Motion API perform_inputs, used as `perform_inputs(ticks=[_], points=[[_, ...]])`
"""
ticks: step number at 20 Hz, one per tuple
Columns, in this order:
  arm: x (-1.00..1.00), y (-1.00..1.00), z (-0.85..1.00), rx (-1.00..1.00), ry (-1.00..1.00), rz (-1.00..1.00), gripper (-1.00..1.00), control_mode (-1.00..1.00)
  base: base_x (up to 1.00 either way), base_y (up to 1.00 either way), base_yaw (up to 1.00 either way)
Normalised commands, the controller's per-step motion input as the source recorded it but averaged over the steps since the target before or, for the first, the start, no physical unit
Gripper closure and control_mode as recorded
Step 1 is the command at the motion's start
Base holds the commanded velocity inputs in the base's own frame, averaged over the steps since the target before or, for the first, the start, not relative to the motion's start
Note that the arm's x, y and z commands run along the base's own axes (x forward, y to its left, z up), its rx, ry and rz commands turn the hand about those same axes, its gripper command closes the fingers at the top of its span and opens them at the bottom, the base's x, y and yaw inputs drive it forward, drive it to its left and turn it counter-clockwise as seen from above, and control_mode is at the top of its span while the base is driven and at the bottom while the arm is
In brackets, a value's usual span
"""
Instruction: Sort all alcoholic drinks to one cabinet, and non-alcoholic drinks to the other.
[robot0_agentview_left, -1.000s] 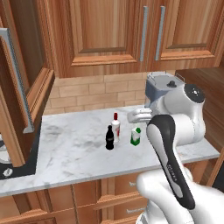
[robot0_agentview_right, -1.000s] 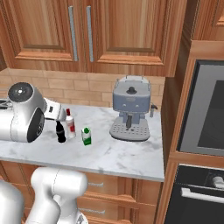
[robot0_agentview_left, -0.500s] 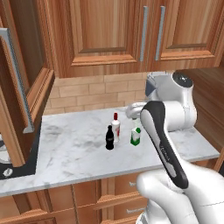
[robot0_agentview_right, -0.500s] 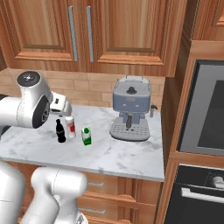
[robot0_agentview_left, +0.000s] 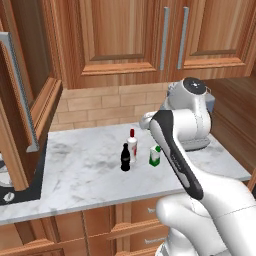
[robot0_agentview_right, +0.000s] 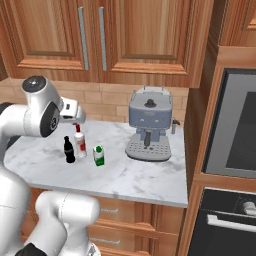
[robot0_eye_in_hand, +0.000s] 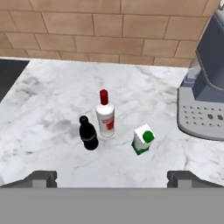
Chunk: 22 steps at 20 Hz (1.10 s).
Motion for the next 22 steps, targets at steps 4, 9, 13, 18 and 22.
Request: perform_inputs(ticks=[4, 9, 13, 18, 22], points=[[0.37, 0.00, -0.05, -0.04, -0.08, 0.01, -1.00, -1.00, 0.00, 0.00, 0.00], [0.44, 0.00, -0.12, -0.04, -0.05, 0.02, -1.00, -1.00, 0.00, 0.00, 0.00], [0.43, 0.00, -0.15, -0.02, -0.01, 0.02, -1.00, -1.00, 0.00, 0.00, 0.00], [0.29, 0.08, -0.12, -0.01, 0.00, 0.01, -1.00, -1.00, 0.00, 0.00, 0.00], [0.24, 0.12, -0.07, -0.01, 0.00, 0.00, -1.00, -1.00, 0.00, 0.00, 0.00]])
